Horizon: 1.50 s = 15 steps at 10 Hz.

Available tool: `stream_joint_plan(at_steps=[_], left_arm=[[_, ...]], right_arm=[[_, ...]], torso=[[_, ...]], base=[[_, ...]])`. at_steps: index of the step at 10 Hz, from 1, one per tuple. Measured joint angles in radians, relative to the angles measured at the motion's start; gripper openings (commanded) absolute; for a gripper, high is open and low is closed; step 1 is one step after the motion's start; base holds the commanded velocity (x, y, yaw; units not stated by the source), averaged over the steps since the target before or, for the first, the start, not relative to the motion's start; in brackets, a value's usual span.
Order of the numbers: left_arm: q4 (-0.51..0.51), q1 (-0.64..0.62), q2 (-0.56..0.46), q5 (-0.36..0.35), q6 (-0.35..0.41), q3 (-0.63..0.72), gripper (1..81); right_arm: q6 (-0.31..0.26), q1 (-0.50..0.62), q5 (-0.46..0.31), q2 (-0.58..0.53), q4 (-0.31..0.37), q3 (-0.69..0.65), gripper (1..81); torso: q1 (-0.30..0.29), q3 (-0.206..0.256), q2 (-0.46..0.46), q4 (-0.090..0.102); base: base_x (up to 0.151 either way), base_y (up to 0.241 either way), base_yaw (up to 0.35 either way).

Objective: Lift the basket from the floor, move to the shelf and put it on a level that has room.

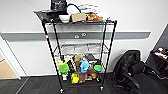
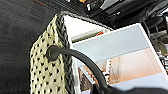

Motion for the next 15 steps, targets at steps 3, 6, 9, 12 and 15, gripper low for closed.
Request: stream_joint_plan(at_steps=[3, 6, 9, 12, 15], left_arm=[[0.000, -0.001, -0.011, 0.000, 0.000, 0.022, 1.0], [0.000, -0.001, -0.017, 0.001, 0.000, 0.034, 1.0], [0.000, -0.004, -0.017, 0.000, 0.000, 0.035, 1.0], [0.000, -0.003, -0.017, 0.001, 0.000, 0.034, 1.0], [0.000, 0.011, -0.016, 0.005, 0.000, 0.035, 1.0]], right_arm=[[0.001, -0.003, 0.013, -0.022, 0.000, 0.040, 1.0], [0.001, -0.004, 0.014, -0.025, 0.000, 0.048, 1.0], [0.001, -0.004, 0.017, -0.025, 0.000, 0.048, 1.0], [0.002, -0.009, 0.013, -0.026, 0.000, 0.048, 1.0], [0.003, -0.014, 0.010, -0.031, -0.001, 0.051, 1.0]], torso=[[-0.068, 0.000, 0.104, 0.000], [-0.127, 0.013, 0.196, 0.000], [-0.190, 0.089, 0.291, 0.000], [-0.254, 0.169, 0.389, 0.000], [-0.268, 0.183, 0.403, 0.000]], base=[[0.000, 0.000, 0.000], [0.000, 0.000, 0.000], [0.000, 0.000, 0.000], [0.000, 0.000, 0.000], [0.000, 0.000, 0.000]])
